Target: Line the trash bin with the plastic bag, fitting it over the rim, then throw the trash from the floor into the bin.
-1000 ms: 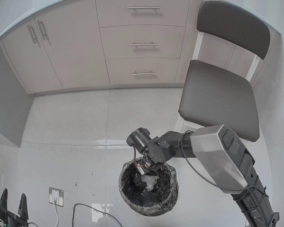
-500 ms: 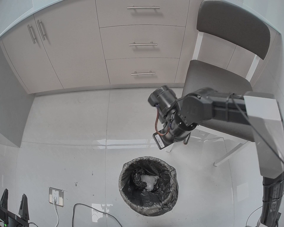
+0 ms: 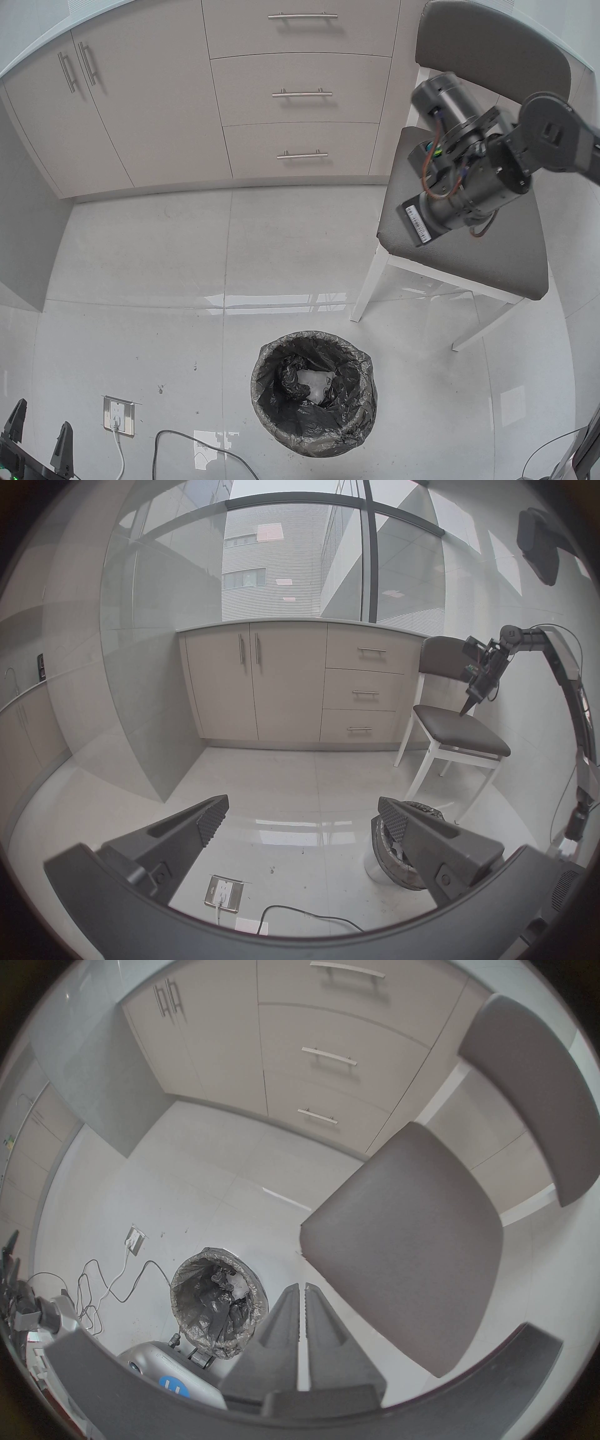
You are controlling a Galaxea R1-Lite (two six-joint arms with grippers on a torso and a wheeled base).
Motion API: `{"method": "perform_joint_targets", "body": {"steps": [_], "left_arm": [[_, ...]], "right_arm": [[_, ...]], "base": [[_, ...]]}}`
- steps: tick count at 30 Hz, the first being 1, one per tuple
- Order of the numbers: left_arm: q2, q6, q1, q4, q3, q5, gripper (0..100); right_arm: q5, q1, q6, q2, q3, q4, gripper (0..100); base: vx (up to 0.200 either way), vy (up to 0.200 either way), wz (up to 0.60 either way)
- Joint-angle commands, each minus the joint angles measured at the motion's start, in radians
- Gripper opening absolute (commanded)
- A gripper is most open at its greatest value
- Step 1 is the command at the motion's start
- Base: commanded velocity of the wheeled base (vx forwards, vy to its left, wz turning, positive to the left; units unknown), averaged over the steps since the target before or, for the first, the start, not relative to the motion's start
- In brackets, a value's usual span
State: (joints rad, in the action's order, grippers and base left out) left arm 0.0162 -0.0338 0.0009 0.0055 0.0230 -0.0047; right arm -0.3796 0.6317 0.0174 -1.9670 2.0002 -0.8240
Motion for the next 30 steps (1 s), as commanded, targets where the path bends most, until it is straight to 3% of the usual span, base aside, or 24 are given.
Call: {"method": "perform_joint_targets", "body": {"steps": [1,3,8,13,16,23,30], "left_arm": [[-0.016,-0.054,0.002,0.001,0.006,0.008,100],[-0.016,-0.081,0.002,-0.001,0.003,0.023,100],[-0.016,0.031,0.002,0.001,0.000,0.006,100],[-0.016,-0.018,0.002,0.002,0.002,0.006,100],[-0.016,-0.028,0.002,0.001,0.000,0.031,100],[-0.016,-0.051,0.002,0.001,0.000,0.063,100],[-0.016,-0.012,0.002,-0.001,-0.002,0.054,100]], "right_arm": [[-0.001,-0.046,0.027,0.169,0.000,-0.044,0],[-0.001,-0.063,0.035,0.212,0.000,-0.073,0],[0.001,-0.093,0.099,0.297,0.000,-0.106,0],[-0.001,-0.099,0.154,0.381,0.000,-0.129,0],[-0.018,-0.101,0.190,0.485,0.000,-0.225,0],[-0.027,-0.156,0.197,0.622,0.000,-0.264,0],[-0.027,-0.184,0.197,0.746,0.000,-0.257,0]], "base": [[0.000,0.000,0.00],[0.000,0.000,0.00],[0.000,0.000,0.00],[0.000,0.000,0.00],[0.000,0.000,0.00],[0.000,0.000,0.00],[0.000,0.000,0.00]]}}
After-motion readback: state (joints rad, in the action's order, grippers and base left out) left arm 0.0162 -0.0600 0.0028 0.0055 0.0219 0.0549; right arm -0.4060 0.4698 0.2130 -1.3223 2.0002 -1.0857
